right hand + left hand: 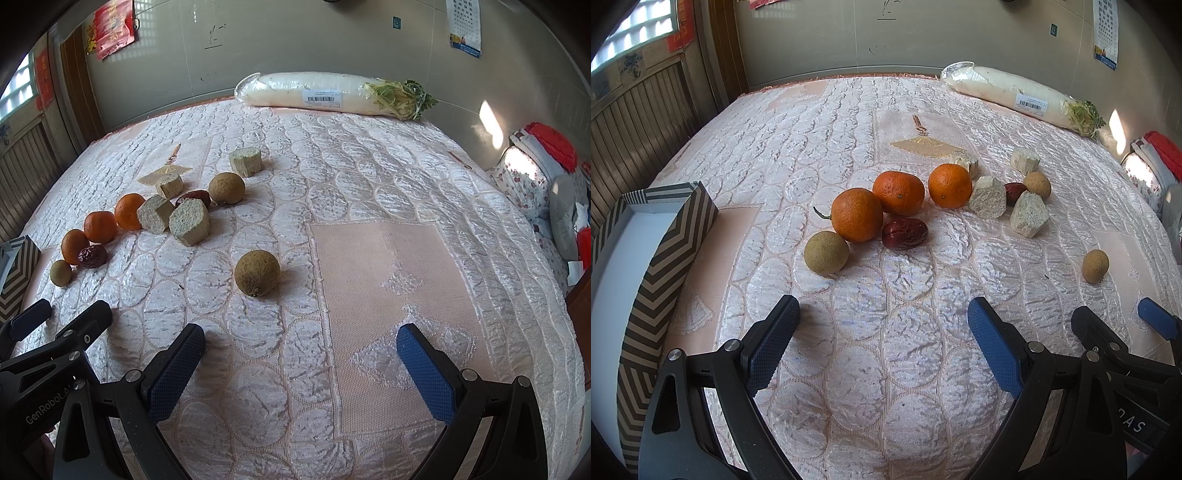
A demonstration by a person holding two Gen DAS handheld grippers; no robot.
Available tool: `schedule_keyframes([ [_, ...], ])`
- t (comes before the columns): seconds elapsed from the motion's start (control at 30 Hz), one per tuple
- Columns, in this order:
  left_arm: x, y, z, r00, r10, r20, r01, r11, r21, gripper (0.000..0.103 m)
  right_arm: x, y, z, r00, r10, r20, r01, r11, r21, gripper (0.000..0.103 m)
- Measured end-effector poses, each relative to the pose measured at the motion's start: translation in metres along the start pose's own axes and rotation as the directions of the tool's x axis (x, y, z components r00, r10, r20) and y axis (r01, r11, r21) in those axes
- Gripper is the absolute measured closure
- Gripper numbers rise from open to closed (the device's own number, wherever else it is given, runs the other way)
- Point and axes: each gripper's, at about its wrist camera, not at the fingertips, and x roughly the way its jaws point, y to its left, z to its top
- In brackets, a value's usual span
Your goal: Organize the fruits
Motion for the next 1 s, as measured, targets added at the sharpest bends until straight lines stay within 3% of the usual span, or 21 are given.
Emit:
schedule_keyframes([
  [0.37,-0.021,0.013,-0.001,0.999,-0.011,0.042,0.011,1.0,-0.009,0.01,-0.014,-0.002,0.0,0.999,0.007,0.031,-0.007,1.0,0.002,0.0],
  [1.0,-0.064,0.025,0.008,0.989,0.0,0.148,0.001,1.0,-0.009,0.01,-0.07,0.005,0.012,0.985,0.021,0.172,-0.017,0.999,-0.03,0.0],
])
